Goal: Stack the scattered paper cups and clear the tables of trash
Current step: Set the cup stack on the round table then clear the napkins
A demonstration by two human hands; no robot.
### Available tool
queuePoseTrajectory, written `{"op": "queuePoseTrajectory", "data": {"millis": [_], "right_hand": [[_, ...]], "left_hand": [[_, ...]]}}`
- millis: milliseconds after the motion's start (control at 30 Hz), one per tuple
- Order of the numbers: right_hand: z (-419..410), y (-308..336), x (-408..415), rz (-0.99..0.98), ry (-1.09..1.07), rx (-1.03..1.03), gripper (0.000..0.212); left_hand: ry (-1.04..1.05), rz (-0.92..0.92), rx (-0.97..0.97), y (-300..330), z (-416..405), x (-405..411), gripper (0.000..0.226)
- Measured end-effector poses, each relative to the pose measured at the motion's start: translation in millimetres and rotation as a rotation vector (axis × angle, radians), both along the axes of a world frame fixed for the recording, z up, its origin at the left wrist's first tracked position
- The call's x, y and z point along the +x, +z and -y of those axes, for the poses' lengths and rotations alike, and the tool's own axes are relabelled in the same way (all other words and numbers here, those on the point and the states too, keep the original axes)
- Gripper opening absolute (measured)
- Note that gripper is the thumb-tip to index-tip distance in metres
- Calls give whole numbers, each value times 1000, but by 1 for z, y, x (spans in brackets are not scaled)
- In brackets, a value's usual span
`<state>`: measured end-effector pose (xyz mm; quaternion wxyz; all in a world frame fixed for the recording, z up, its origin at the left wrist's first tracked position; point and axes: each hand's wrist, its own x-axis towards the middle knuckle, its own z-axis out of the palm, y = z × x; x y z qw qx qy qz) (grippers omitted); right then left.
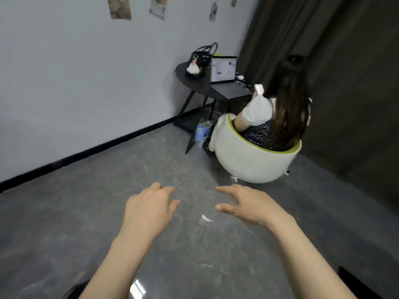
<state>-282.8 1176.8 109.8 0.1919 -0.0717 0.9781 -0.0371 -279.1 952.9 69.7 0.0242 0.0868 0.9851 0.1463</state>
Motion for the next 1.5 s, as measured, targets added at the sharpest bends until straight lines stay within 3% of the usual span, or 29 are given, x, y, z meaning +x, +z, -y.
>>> {"op": "queuePoseTrajectory", "data": {"millis": [533,967,1200,1500], "right_hand": [[-289,46,164,-104,-720,-37,59],[-507,28,269,-99,-1045,-94,58],[-608,6,269,-106,-1158,-112,58],[-758,0,199,-169,-1330,-112,58]], "left_hand": [[-635,-74,8,46,-329,11,43],[-902,-25,14,32,-593,51,42],[-1005,-6,-34,16,-715,33,44],[-1168,-31,-60,20,-894,-59,47]]}}
